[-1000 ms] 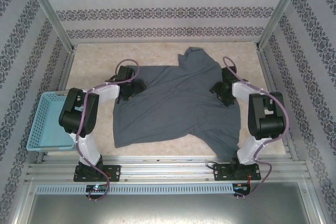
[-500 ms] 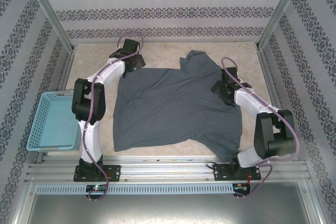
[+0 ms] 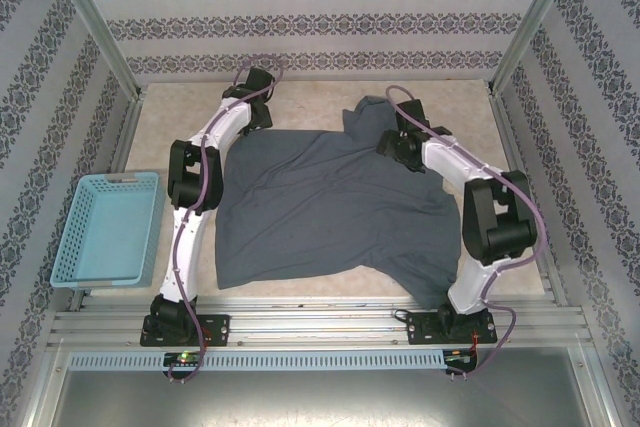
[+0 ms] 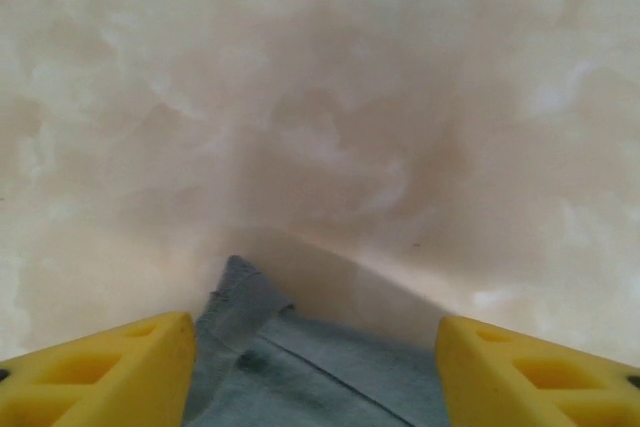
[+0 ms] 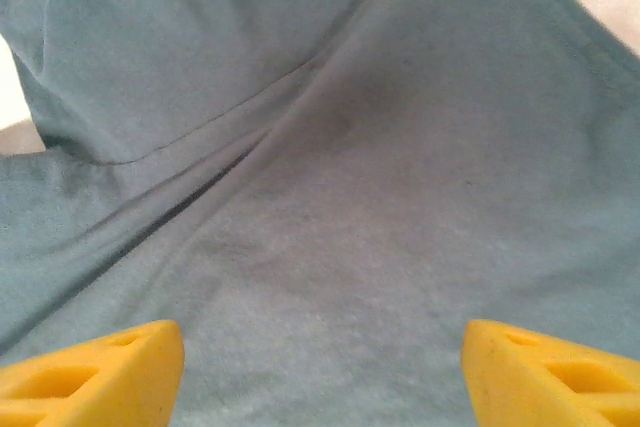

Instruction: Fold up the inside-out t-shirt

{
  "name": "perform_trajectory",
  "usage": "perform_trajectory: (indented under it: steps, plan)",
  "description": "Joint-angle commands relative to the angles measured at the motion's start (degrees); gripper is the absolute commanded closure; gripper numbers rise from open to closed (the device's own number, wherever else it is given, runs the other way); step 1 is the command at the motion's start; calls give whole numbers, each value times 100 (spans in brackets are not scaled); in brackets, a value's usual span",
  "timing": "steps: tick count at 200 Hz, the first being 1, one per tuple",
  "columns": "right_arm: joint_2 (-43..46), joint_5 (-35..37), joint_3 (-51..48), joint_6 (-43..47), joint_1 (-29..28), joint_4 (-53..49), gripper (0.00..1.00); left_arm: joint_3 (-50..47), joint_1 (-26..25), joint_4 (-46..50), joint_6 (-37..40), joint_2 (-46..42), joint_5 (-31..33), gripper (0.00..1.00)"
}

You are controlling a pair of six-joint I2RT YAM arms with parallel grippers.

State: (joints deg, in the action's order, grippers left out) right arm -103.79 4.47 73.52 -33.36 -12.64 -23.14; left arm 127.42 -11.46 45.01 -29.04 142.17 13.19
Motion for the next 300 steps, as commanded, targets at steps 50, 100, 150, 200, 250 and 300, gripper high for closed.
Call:
perform_trajectory:
  steps: [50,100,150,200,250,300]
  plan:
    - [-780,-36,881,232,25,-314,26,174,323,440,240,247,-15,56]
    - [-1181,40,1112,123,208,-547,27,390,443,472,294,355,-274,76]
    - [-1333,257,1036,-114,453,-894,28,416,639,529,151,202,-715,99]
    - [-881,370,197,-498,776,-834,28,-1054,923,-482,-445,-1053,-1623,100]
    - [261,420,-1062,-908,886,-435,30,-3184,1379,-2161,-1393,-2560,-2568,100]
    - [319,297,19,407,389,57,31,-3977,1342,-2738,-1578,-2843,-3246,100]
